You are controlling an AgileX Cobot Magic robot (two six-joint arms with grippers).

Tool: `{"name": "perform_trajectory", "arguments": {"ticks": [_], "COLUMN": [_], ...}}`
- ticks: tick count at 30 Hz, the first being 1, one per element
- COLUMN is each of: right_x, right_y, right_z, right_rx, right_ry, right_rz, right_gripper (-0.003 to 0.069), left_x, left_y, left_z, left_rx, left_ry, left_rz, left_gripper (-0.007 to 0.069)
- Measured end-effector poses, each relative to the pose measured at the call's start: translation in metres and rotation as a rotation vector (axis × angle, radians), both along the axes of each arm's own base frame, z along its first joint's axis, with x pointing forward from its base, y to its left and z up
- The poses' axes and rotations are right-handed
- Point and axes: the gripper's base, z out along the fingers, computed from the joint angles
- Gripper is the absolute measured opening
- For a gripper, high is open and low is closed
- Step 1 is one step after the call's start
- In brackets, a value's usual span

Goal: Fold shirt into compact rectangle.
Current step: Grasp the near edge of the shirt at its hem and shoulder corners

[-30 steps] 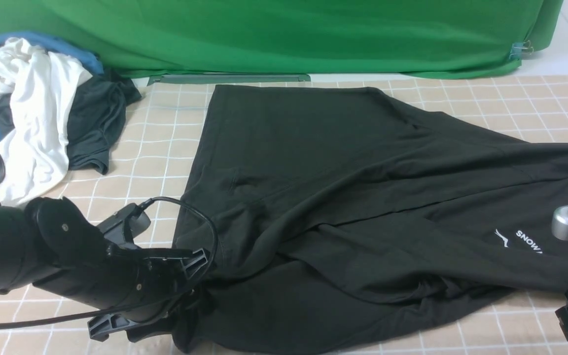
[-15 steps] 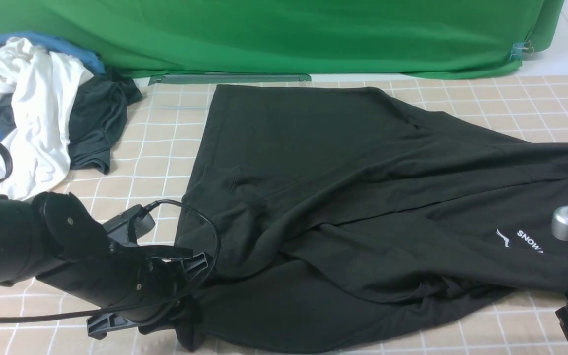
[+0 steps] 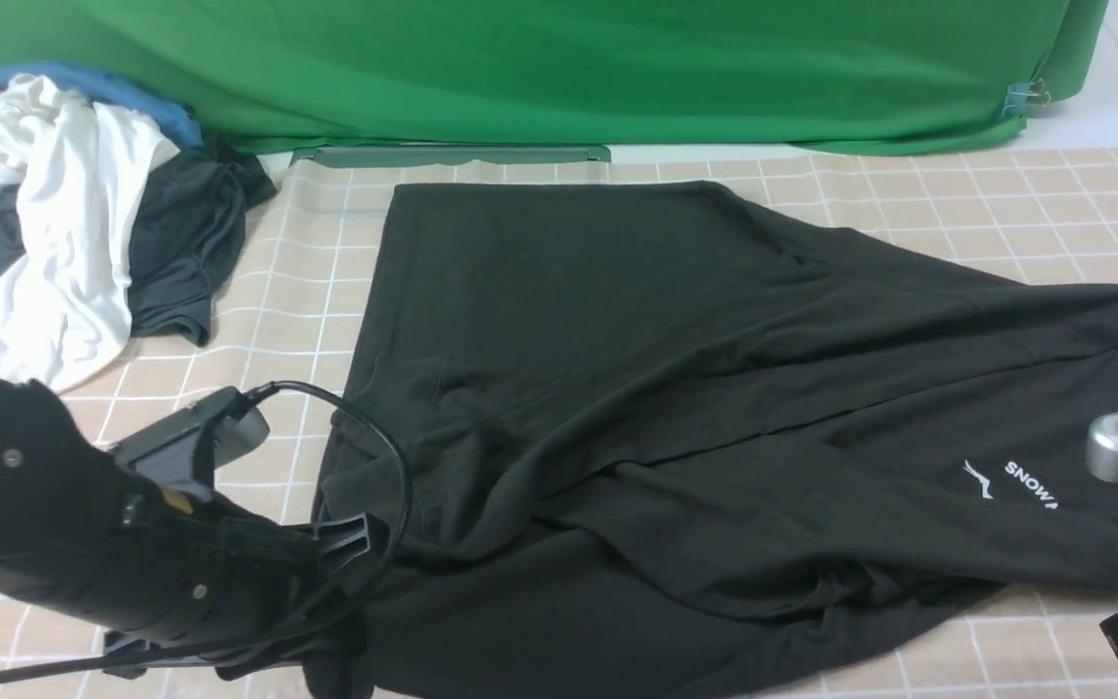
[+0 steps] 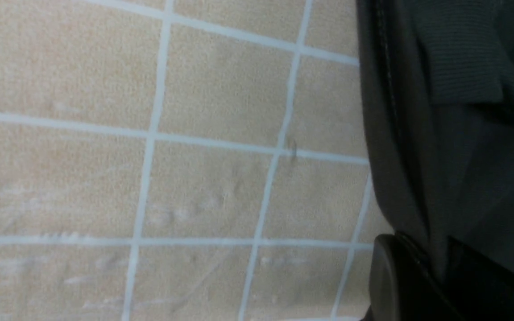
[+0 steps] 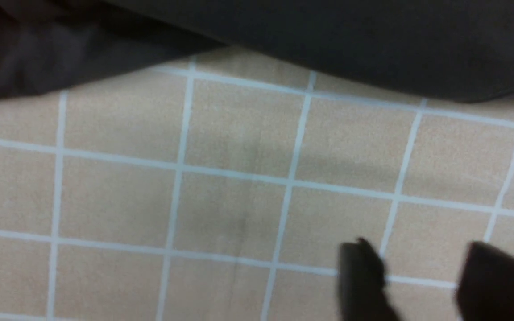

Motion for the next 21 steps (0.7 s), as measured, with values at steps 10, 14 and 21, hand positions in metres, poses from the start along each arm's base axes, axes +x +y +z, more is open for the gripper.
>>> {"name": "perform_trajectory", "arguments": {"ticks": [10,14,21], "right_x": [0.004,0.009,0.029], "right_y": [-0.036,-0.046,-0.047], "right_z": [-0.001,-0.01,-0.027], "right_rx": [0.007,0.015,0.094], "right_ry": [-0.019,0.0,-0.042], "right_rz": [-0.198,-0.253,-0.33], "right_gripper": [0.0068,0.022,0.0532], "left_x": [0.008,0.009,0.008], "left_y": [0.0,0.001,0.001], "left_z": [0.021,0.023,0.023], "left_rx": [0.044,0.053,0.062], "left_ry": [-0.025,-0.03,-0.029], "left_rz": [-0.038,-0.047,-0.054], "left_gripper": [0.0022,0.0022,0.0022]}}
